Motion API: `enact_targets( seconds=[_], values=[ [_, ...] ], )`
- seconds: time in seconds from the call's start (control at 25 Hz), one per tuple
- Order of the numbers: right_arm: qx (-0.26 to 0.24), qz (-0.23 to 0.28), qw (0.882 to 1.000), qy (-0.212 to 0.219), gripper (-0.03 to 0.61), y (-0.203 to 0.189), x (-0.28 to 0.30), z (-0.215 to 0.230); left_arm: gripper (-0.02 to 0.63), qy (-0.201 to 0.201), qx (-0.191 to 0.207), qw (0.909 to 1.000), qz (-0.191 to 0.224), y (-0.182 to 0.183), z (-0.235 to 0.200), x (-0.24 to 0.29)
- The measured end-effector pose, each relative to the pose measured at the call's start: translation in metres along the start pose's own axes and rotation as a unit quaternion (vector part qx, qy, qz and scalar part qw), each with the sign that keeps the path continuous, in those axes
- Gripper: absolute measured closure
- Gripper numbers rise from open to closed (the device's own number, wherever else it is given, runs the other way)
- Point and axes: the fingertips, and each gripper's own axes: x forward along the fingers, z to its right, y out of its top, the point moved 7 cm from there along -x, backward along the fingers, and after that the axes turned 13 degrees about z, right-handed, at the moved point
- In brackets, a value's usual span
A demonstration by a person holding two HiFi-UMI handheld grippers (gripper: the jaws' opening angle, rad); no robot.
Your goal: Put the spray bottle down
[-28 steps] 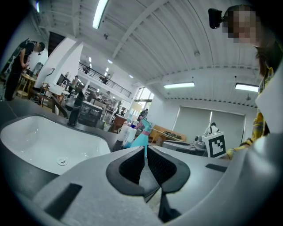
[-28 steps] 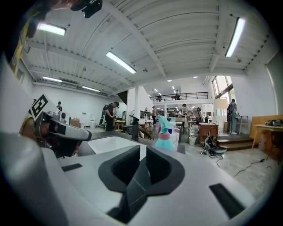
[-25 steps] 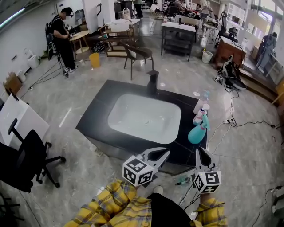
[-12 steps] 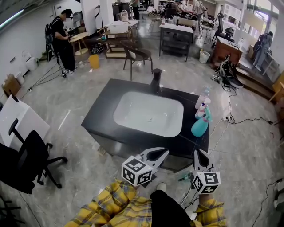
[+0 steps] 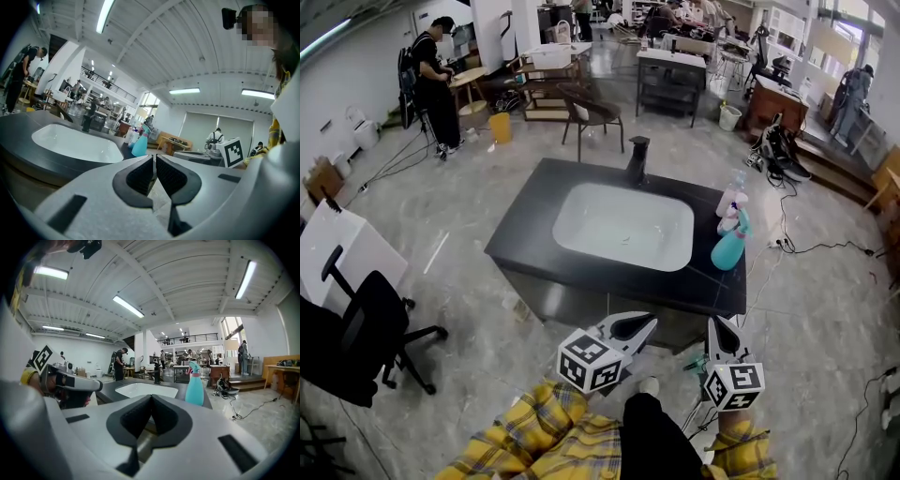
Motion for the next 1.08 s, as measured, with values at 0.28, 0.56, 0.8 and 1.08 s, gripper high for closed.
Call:
enact_targets(
  seconds=[0.28, 0.56, 0.8, 1.08],
  values=[
    [0.022, 0.001, 1.000, -0.011, 0.574, 0.004, -0.030, -0.030, 0.594, -0.009, -0.001, 1.0000, 0.000, -0.002, 0.019, -0.034],
    [0.018, -0.006, 1.000, -0.008, 0.574, -0.003, -0.059, -0.065, 0.594, -0.017, -0.002, 0.9999, -0.003, -0.009, 0.036, -0.074],
    [0.023, -0.016, 1.000, -0.007, 0.574, -0.008, -0.067, -0.081, 0.594, -0.016, 0.000, 0.9998, -0.007, -0.010, 0.041, -0.094],
    [0.015, -0.006, 1.000, 0.010, 0.574, 0.000, -0.066, -0.090, 0.594, -0.008, 0.005, 0.9999, 0.013, -0.005, 0.036, -0.096]
  ],
)
